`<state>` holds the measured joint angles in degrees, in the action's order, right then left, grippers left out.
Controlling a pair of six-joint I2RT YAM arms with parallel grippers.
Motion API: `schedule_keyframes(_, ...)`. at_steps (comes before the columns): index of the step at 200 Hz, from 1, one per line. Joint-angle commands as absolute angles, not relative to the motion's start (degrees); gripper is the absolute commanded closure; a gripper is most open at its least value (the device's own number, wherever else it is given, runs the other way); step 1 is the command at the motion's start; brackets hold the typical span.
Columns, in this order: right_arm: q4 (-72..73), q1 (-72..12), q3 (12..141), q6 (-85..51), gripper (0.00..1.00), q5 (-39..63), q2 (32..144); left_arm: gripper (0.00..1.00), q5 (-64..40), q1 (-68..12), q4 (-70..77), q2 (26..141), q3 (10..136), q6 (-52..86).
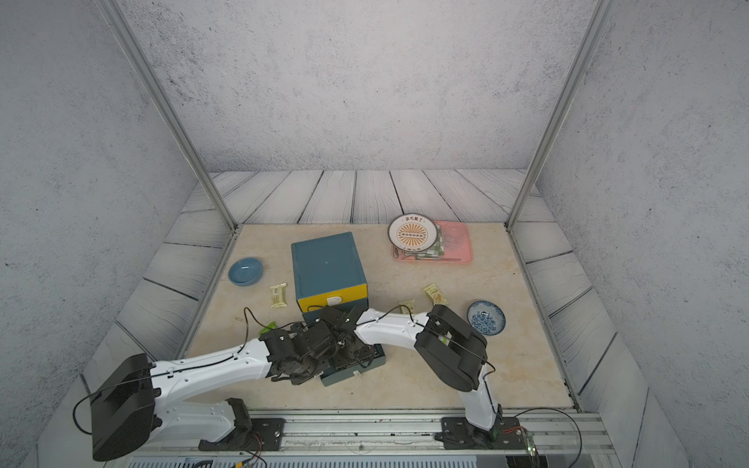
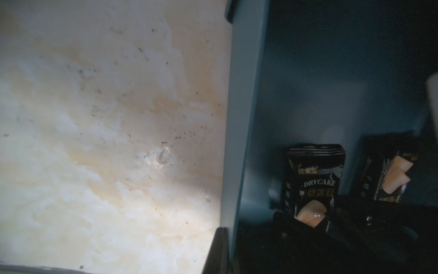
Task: Take the cookies out of the drawer
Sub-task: Pick up the cookie from the drawer.
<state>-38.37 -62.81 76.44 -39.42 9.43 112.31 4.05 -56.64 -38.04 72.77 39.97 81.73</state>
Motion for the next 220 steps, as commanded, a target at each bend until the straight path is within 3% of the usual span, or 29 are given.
schedule_keyframes(1, -37.7, -65.3, 75.3, -38.2, 0.47, 8.9, 117.9, 1.00, 3.4, -56.1, -30.8, 75.0, 37.3, 82.9)
schedule_keyframes(24, -36.7, -65.3, 74.5, -38.9, 0.58, 9.4, 118.4, 1.00, 4.5, -56.1, -32.1, 74.7, 38.9, 81.9)
schedule_keyframes(73, -38.6, -65.1, 76.4, -38.3, 0.66, 7.4, 116.9, 1.00, 3.7, -56.1, -31.6, 74.9, 38.2, 82.0)
schedule_keyframes(146, -40.6, -62.5, 75.6, -38.9, 0.72, 4.0, 105.1, 1.00, 4.1, -56.0, -32.8, 73.5, 36.4, 82.4)
schedule_keyframes(220, -42.5, -58.7, 72.2, -39.3, 0.73, 3.8, 97.3, 1.00, 4.3, -55.6, -33.7, 73.6, 36.3, 81.7)
